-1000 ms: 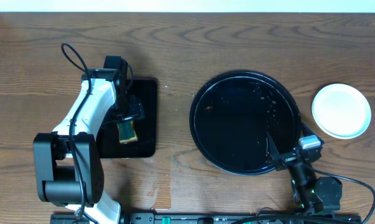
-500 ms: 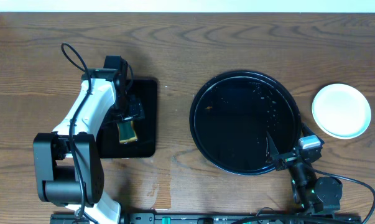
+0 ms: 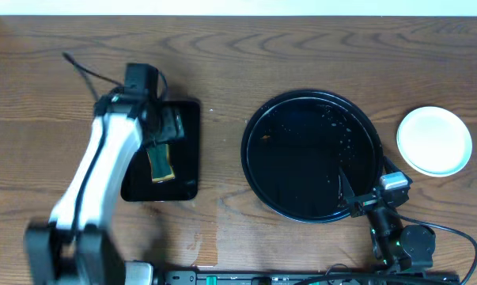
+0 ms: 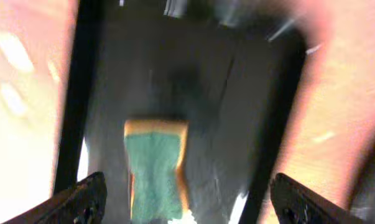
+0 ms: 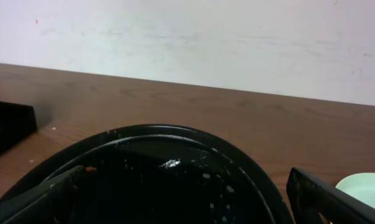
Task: Clean dirty plates on tray and stack at the side
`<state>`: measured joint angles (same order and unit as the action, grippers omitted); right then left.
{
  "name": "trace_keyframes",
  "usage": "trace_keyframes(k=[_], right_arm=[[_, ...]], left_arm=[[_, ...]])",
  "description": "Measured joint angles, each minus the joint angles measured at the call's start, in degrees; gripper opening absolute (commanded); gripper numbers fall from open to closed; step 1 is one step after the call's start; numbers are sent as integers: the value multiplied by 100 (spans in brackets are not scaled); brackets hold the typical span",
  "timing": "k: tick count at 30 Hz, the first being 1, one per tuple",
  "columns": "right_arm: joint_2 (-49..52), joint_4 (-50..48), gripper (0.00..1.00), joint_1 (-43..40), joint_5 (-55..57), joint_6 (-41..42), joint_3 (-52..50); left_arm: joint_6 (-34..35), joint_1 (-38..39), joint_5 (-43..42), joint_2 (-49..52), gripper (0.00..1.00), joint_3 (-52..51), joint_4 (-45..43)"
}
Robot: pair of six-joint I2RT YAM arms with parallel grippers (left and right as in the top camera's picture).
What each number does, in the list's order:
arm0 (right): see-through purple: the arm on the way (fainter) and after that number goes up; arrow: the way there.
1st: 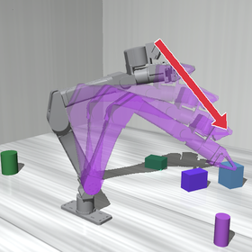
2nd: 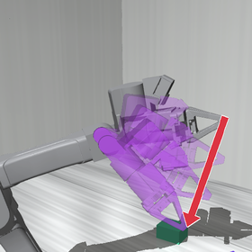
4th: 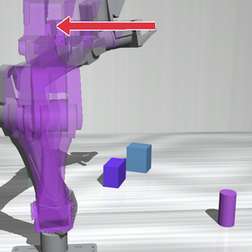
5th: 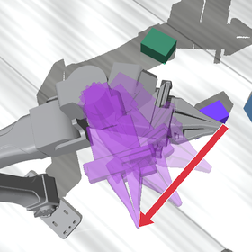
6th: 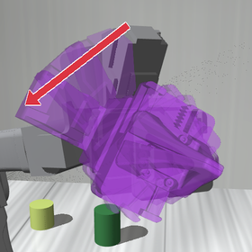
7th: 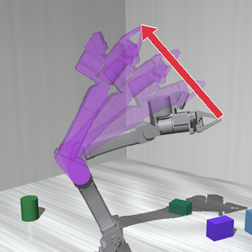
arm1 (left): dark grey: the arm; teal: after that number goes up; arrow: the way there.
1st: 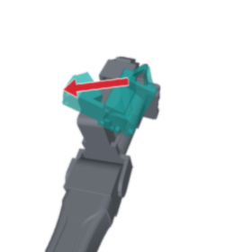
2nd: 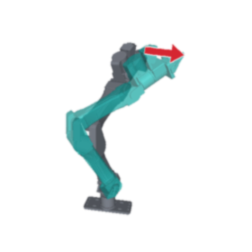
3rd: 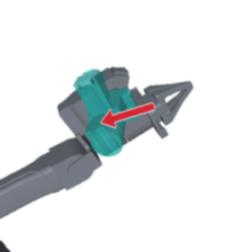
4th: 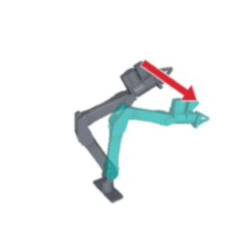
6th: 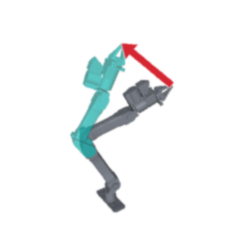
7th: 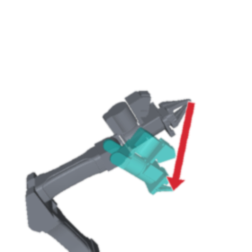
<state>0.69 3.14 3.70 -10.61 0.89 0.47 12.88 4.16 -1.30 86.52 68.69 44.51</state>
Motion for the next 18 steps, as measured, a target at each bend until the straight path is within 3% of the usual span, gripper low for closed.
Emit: trace_keyframes(k=[4,9,18], right_arm=[[0,2,99,0,0,0,0],[0,2,99,0,2,0,0],[0,2,99,0,0,0,0]], left_arm=[[-223,-11,85,-1508,85,-315,-629],[-291,-177,216,-3112,85,-820,-787],[-358,-535,308,-4907,85,-1777,-787]])
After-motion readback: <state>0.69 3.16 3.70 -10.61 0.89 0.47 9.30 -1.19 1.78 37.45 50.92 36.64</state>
